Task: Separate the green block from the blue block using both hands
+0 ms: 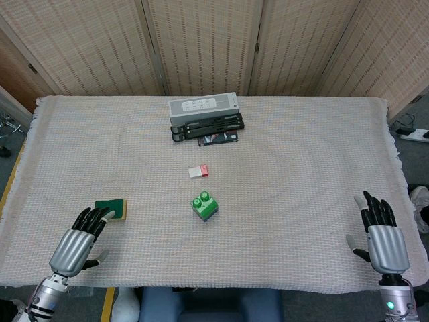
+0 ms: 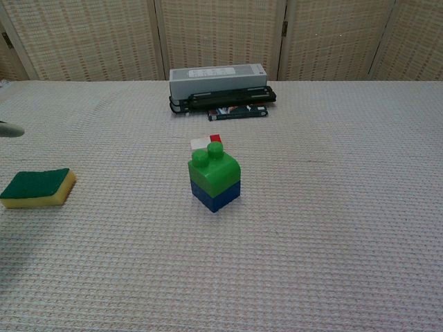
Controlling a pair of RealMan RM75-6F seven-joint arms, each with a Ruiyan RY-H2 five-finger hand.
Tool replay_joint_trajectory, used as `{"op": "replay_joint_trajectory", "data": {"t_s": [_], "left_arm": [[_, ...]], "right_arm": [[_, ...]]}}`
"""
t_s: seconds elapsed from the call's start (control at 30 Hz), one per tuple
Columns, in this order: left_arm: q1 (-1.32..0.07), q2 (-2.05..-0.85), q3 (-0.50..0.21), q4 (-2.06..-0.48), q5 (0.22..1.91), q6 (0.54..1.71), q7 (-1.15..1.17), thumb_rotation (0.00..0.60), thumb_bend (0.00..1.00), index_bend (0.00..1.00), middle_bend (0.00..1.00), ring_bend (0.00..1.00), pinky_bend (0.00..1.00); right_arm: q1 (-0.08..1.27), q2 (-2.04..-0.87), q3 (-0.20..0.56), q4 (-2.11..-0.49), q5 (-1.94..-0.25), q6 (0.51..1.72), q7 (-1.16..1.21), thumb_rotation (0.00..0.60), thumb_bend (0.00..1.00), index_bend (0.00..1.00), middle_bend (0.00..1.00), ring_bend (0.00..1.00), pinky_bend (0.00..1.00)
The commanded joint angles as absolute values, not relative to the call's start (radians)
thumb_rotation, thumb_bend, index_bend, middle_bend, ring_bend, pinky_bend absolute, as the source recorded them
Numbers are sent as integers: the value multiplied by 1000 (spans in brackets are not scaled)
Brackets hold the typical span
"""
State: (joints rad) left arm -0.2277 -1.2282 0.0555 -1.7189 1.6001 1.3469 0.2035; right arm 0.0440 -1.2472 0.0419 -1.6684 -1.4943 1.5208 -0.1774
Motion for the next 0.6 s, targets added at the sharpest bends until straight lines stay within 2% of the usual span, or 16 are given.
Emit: {"op": "replay_joint_trajectory", "data": {"t_s": [0.03,0.3,0.47,0.6], "left_arm": [[-226,-1227,56,-1723,1594,1340,230,600,342,95,80,0,15],[-227,-1233,63,-1728,1644,1360,193,600,341,95,80,0,15],[-238,-1240,52,-1716,1628,1341,192,600,342,95,80,0,15],[-243,-1253,42,-1713,1609,1328,207,600,342,94,80,0,15]], "right_arm": [[52,-1256,39,-1670,-1503,1509,-189,600,364,0,0,0,0],[47,-1259,6,-1668,-1546,1503,-188,600,365,0,0,0,0],[128,-1244,6,-1704,-1597,1393,-254,600,365,0,0,0,0],[224,-1210,52,-1792,-1609,1288,-374,600,364,0,0,45,0]]}}
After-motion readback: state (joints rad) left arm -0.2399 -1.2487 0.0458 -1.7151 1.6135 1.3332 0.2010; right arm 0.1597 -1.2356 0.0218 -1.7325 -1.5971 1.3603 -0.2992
